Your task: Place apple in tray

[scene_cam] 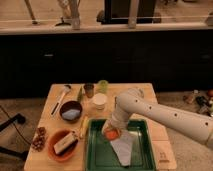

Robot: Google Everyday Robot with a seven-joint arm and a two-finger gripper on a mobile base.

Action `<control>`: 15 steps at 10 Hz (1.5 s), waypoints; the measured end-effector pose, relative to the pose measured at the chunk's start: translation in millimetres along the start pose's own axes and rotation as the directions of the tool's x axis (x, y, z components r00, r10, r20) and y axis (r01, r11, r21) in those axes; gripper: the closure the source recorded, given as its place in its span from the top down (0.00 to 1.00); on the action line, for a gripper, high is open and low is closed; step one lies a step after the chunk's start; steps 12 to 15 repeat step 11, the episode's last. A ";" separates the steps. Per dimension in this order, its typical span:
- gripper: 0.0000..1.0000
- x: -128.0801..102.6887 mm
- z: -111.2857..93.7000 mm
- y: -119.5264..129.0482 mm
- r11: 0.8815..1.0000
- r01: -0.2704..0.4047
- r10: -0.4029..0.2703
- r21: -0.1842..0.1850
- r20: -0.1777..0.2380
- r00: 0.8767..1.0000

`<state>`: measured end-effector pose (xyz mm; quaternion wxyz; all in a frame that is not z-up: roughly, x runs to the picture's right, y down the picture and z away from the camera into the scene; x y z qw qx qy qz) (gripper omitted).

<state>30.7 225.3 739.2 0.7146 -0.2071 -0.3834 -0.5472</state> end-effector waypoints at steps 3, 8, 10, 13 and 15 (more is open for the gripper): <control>0.80 0.2 -0.2 -0.4 1.000 0.006 -0.006 0.016 0.001 1.000; 0.80 0.9 -2.9 3.4 0.999 0.001 -0.001 0.039 -0.006 1.000; 0.80 0.9 -7.4 5.6 0.999 -0.004 0.005 0.046 -0.023 1.000; 0.80 1.0 -10.1 8.2 0.999 -0.010 0.012 0.051 -0.032 0.999; 0.80 1.0 -10.1 8.2 0.999 -0.010 0.012 0.051 -0.032 0.999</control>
